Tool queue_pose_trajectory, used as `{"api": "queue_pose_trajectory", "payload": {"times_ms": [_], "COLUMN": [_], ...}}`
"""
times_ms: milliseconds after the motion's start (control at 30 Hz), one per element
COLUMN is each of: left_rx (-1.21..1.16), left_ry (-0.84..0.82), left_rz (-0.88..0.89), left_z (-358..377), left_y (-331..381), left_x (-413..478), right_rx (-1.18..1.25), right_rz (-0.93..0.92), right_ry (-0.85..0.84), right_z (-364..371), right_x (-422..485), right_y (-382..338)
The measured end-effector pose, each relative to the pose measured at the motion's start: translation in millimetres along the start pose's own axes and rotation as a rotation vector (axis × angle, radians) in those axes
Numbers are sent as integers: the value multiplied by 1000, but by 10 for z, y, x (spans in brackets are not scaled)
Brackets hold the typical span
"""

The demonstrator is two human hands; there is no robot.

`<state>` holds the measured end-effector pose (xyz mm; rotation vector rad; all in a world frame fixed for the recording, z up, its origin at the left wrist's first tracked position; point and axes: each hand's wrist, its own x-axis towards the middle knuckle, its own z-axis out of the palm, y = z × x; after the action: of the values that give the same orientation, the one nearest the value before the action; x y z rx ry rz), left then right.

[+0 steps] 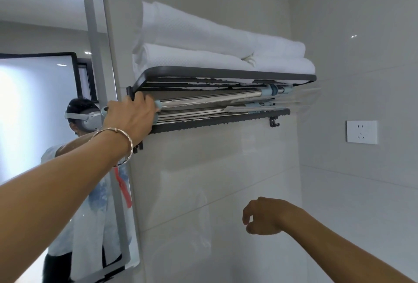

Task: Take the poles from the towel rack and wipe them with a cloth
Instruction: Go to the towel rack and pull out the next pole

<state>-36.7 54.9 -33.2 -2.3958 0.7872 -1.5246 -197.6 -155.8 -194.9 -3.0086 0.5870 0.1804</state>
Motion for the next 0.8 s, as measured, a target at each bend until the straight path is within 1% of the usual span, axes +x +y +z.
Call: {"api": "queue_pose_trajectory", "payload": {"times_ms": [200,333,433,533,633,700,800], "left_rx": [-47,-99,-168,-276,-481,-575,-668], "left_ry": [47,6,-70,-268,-602,-823,-1068], "left_rz": [22,54,59,17,-91,-136,-196], "left_z": [-4,-17,26,175,311,403,529], "left_y": [-106,-104,21,217,482,651,790], "left_x": [-296,-741,-1258,-1879,-2618,-3142,-3893], "right_rx": [1,33,51,64,34,29,116], "right_rz": [-74,-131,-187,-238,-284,-309,-296], "right_ry": [-3,-20,-100,-225,-417,-528,-639], "right_z": [55,331,783,1356,2047,2519,3223], "right_x": [-24,4,11,-44,-161,-307,-597], "right_y": [-332,-631,-901,-1190,-1470,-1642,-1766]}}
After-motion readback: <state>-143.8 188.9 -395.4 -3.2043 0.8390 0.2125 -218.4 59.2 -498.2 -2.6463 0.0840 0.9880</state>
